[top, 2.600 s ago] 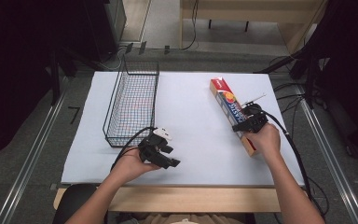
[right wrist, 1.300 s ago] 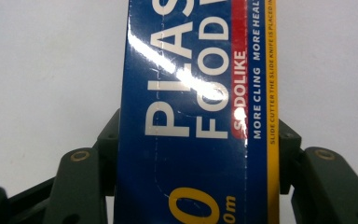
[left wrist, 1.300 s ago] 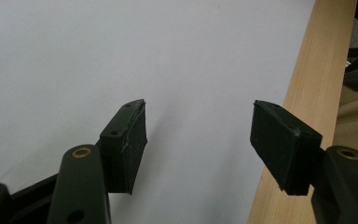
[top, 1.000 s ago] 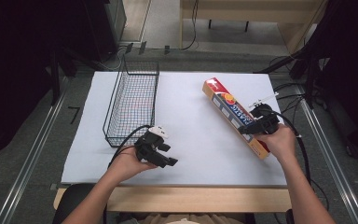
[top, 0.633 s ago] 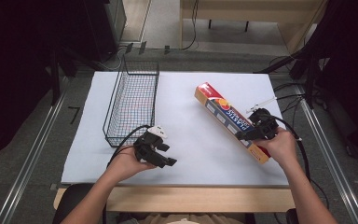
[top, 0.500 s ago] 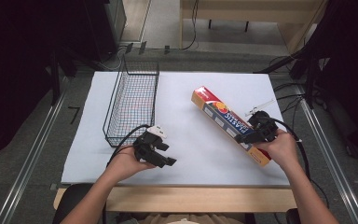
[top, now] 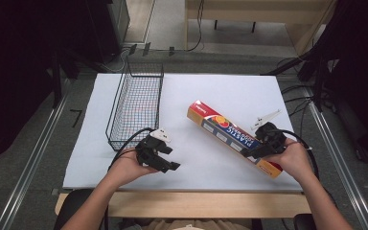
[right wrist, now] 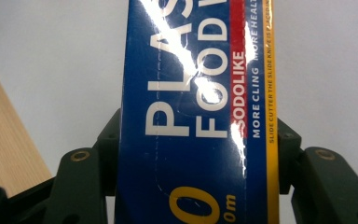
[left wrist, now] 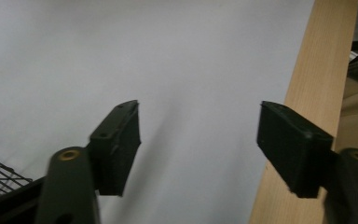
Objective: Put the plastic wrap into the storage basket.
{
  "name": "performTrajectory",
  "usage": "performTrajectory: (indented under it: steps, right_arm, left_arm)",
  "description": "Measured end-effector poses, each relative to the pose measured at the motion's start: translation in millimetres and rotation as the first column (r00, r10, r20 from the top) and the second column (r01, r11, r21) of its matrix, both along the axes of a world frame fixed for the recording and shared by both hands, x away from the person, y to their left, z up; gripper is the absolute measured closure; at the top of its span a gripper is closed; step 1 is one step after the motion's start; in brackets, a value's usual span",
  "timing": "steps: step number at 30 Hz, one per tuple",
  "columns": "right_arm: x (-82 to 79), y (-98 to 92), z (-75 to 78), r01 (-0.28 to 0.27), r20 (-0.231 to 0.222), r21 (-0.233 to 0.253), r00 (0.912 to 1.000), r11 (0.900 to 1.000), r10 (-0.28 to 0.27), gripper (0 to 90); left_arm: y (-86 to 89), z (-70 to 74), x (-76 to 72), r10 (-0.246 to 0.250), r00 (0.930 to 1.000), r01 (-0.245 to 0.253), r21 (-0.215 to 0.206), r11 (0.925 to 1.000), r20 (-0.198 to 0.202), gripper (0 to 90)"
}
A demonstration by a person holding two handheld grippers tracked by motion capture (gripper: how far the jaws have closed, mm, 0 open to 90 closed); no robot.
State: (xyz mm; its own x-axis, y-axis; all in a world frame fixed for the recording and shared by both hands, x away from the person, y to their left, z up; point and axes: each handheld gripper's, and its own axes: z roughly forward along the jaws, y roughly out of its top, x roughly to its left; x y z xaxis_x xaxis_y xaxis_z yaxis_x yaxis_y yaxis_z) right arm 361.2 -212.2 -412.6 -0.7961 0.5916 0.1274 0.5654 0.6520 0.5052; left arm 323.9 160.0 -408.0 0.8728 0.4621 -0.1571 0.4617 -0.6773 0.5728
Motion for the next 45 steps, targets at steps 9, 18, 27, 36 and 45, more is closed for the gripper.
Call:
performTrajectory:
  steps: [9, 18, 27, 36, 45]
  right_arm:
    - [-14.4, -4.9, -1.9, -0.145, 0.029, -0.005, 0.989, 0.989, 0.145, 41.8]
    - [-24.4, 0.6, -7.8, -0.253, 0.018, -0.013, 0.9672, 0.967, 0.253, 41.7]
    - [-31.4, 16.2, -6.0, -0.339, 0.017, -0.029, 0.9406, 0.94, 0.339, 41.6]
    - [-41.1, 27.6, -3.4, -0.442, 0.004, -0.027, 0.8969, 0.897, 0.442, 41.5]
    - [-49.1, 49.3, -0.9, -0.511, 0.005, -0.063, 0.8585, 0.857, 0.513, 41.5]
  left_arm:
    - [-0.5, 7.7, -4.3, -0.066, 0.9978, 0.066, -0.032, 0.9973, -0.005, 20.2]
    - [-0.2, 25.6, -10.0, -0.123, 0.991, 0.125, -0.041, 0.9913, 0.053, 22.5]
    - [-4.4, 41.8, -13.9, -0.175, 0.98, 0.178, -0.028, 0.9837, 0.095, 23.3]
    - [-7.8, 45.1, -16.3, -0.196, 0.9732, 0.2, -0.02, 0.9796, 0.12, 23.2]
    - [-19.8, 39.6, -17.3, -0.249, 0.9635, 0.25, 0.002, 0.9681, 0.097, 23.7]
